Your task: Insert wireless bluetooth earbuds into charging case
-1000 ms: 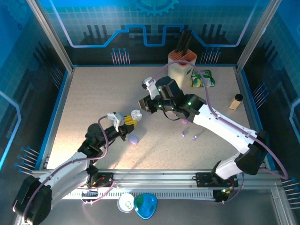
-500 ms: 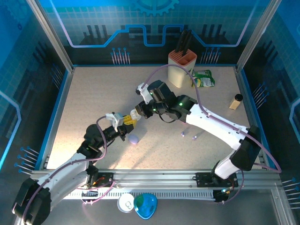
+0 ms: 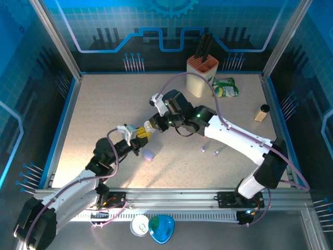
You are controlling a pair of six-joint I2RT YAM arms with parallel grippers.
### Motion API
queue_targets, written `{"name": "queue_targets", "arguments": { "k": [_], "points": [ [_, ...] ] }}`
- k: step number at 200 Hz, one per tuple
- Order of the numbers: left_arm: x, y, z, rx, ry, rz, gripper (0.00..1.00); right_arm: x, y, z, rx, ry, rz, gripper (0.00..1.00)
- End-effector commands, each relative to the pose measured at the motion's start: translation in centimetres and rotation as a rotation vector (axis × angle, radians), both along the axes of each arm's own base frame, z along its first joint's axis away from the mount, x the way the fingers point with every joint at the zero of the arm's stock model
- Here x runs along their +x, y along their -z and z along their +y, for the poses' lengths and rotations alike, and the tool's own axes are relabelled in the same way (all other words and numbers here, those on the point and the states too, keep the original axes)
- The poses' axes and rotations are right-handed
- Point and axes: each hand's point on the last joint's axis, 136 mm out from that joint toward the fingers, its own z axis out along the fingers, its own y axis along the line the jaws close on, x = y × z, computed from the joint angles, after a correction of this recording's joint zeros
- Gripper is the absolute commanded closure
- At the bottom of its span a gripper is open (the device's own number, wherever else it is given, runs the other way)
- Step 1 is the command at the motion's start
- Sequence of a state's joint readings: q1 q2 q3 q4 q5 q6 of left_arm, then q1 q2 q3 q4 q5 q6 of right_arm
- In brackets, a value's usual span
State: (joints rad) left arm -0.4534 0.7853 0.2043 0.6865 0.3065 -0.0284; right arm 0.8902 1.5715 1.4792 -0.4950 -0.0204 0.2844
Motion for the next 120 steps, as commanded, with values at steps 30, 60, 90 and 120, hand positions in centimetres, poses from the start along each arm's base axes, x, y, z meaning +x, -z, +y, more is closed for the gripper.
{"name": "queue_targets", "arguments": {
  "k": [30,60,90,120],
  "points": [
    [0.4,-2.8,0.3,-0.054,-0.015,-0.059,1.0,-0.6,0.9,1.1,0.008,-0.028,0.014,0.8],
    [0.4,-2.8,0.3,-0.056,-0.021,-0.06,1.0,-0.8,1.1,1.2,0.007,-0.032,0.022,0.8],
    [0.6,-3.1,0.6,-0.071,-0.037,-0.064,1.0,-0.9,1.8,1.1,-0.009,-0.029,0.031,0.8],
    [0.6,-3.1,0.6,-0.071,-0.041,-0.067,1.0,-1.2,2.7,1.4,-0.015,-0.044,0.049,0.8]
  ]
}}
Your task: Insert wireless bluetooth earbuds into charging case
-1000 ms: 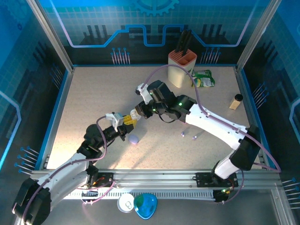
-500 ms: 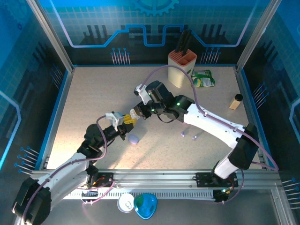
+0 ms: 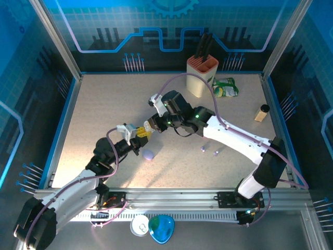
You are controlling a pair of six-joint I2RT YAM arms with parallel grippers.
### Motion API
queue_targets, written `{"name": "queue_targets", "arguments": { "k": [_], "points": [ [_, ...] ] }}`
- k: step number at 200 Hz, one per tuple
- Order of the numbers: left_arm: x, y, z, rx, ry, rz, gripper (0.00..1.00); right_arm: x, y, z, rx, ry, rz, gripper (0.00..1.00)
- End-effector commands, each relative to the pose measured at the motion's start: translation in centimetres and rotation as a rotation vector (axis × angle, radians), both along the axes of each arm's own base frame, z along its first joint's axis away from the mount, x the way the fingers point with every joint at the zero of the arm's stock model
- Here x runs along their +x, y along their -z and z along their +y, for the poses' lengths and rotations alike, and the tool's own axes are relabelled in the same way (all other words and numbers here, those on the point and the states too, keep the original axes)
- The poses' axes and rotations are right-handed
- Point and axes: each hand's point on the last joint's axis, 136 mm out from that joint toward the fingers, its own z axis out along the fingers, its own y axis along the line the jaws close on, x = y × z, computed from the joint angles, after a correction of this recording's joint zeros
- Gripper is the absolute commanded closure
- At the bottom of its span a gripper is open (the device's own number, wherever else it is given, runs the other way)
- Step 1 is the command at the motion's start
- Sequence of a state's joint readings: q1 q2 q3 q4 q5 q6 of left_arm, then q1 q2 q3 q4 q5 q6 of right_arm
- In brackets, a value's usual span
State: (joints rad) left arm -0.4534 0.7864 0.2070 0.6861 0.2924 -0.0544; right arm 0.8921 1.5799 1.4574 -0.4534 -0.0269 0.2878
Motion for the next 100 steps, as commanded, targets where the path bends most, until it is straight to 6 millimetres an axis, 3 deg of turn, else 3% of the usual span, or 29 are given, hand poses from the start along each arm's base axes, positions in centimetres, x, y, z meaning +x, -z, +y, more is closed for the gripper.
{"name": "queue_targets", "arguments": {
  "k": [1,51,80,100],
  "points": [
    [0.4,-3.0,0.5,-0.052,-0.029,-0.085,1.0,-1.4,2.2,0.9,-0.029,-0.04,0.05,0.79],
    [0.4,-3.3,0.8,-0.053,-0.043,-0.093,1.0,-1.2,2.9,0.8,-0.067,-0.039,0.03,0.76],
    [0.2,-3.1,0.6,-0.043,-0.027,-0.086,1.0,-1.1,2.0,0.8,-0.045,-0.031,0.013,0.64],
    [0.0,-3.0,0.4,-0.039,-0.013,-0.08,1.0,-0.9,0.9,0.8,-0.02,-0.023,-0.002,0.63]
  ]
}}
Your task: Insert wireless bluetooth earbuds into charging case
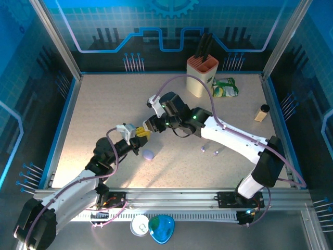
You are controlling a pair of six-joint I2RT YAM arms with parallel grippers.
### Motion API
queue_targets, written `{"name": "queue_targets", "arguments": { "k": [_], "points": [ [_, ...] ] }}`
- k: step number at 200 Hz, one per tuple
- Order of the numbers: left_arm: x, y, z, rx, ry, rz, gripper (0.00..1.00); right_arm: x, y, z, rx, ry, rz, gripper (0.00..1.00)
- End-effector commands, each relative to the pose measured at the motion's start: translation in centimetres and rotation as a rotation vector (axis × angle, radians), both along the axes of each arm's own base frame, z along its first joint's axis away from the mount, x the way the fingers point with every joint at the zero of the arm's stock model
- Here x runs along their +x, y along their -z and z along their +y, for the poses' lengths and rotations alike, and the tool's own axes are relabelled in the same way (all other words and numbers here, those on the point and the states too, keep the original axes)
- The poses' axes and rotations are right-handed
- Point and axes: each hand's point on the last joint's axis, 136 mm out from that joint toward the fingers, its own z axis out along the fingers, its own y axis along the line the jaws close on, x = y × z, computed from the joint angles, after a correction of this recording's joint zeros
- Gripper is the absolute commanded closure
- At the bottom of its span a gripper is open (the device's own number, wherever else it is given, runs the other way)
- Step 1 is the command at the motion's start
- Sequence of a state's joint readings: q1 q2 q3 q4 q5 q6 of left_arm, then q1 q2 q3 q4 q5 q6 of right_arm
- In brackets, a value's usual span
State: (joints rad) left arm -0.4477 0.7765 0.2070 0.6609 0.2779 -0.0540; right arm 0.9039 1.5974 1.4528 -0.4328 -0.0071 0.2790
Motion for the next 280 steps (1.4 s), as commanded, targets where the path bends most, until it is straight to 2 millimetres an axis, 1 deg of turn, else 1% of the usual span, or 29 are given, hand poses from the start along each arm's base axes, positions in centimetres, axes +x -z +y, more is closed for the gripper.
{"name": "queue_targets", "arguments": {
  "k": [1,14,30,65,80,93,119,136,154,170,207,252,280],
  "points": [
    [-0.2,-3.2,0.1,-0.045,0.007,-0.093,1.0,-1.0,0.3,0.2,-0.007,-0.021,0.013,0.63],
    [-0.1,-3.2,0.0,-0.043,0.01,-0.091,1.0,-1.0,-0.3,0.2,0.007,-0.019,0.009,0.63],
    [-0.2,-3.3,0.0,-0.043,0.012,-0.093,1.0,-0.9,-0.9,0.2,0.021,-0.017,0.004,0.6],
    [-0.3,-3.0,0.0,-0.034,0.016,-0.09,1.0,-0.7,-2.3,-0.5,0.053,0.017,-0.015,0.47],
    [-0.3,-2.9,0.0,-0.032,0.016,-0.088,1.0,-0.5,-2.5,-0.8,0.07,0.034,-0.011,0.42],
    [-0.3,-2.9,-0.1,-0.031,0.02,-0.086,1.0,-0.5,-2.6,-0.8,0.086,0.026,0.004,0.34],
    [-0.3,-2.8,-0.1,-0.03,0.023,-0.086,1.0,-0.6,-2.5,-0.8,0.102,0.026,0.029,0.29],
    [-0.3,-2.9,-0.1,-0.031,0.018,-0.092,1.0,-0.2,-2.4,-1.1,0.104,0.054,0.033,0.28],
    [-0.3,-2.9,0.0,-0.031,0.017,-0.093,1.0,0.7,-1.3,-2.2,0.082,0.123,0.091,0.31],
    [-0.3,-2.9,-0.1,-0.03,0.019,-0.094,1.0,1.1,-0.6,-2.8,0.069,0.153,0.121,0.33],
    [-0.2,-2.9,-0.1,-0.029,0.02,-0.092,1.0,1.2,0.5,-2.8,0.06,0.153,0.167,0.36],
    [-0.3,-3.0,-0.1,-0.027,0.023,-0.092,1.0,1.7,2.1,-2.8,0.019,0.165,0.205,0.37],
    [-0.3,-2.9,-0.1,-0.025,0.021,-0.089,1.0,1.8,2.2,-3.2,0.007,0.187,0.2,0.38]
  ]
}}
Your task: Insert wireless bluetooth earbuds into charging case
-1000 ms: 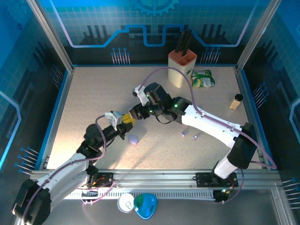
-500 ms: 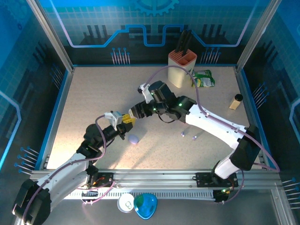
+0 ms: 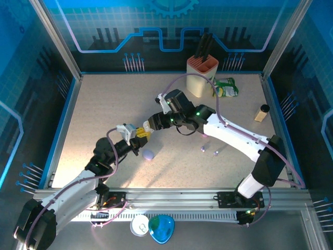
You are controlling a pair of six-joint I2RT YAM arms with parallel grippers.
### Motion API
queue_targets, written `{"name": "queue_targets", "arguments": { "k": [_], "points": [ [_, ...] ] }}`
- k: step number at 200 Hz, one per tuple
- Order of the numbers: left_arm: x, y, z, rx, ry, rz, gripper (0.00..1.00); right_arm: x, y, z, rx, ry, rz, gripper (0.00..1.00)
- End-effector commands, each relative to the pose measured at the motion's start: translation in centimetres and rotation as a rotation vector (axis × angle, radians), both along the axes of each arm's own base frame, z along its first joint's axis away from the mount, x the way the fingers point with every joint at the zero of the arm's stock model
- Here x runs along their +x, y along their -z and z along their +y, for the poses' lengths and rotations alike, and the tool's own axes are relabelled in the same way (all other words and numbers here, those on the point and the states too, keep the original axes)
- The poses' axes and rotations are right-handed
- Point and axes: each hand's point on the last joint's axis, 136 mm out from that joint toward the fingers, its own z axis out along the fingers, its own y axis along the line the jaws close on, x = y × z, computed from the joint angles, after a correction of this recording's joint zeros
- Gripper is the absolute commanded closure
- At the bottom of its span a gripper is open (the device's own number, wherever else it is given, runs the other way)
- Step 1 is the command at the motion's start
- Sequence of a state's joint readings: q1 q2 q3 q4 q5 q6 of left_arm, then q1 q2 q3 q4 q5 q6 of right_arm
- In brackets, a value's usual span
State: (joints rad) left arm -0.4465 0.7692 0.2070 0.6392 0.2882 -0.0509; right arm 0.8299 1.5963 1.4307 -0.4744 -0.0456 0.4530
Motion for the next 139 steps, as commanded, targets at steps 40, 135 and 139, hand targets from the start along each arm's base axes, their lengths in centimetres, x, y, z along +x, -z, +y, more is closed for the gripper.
{"name": "queue_targets", "arguments": {
  "k": [40,135,139],
  "points": [
    [-0.1,-2.8,-0.1,-0.022,0.014,-0.095,1.0,-1.0,-1.7,0.5,0.087,-0.072,-0.003,0.37],
    [-0.2,-2.7,-0.2,-0.017,0.026,-0.098,1.0,-1.0,-3.7,-1.2,0.202,-0.05,-0.028,0.47],
    [-0.2,-2.7,-0.2,-0.017,0.027,-0.097,1.0,-0.9,-3.5,-1.4,0.204,-0.043,-0.022,0.53]
  ]
}}
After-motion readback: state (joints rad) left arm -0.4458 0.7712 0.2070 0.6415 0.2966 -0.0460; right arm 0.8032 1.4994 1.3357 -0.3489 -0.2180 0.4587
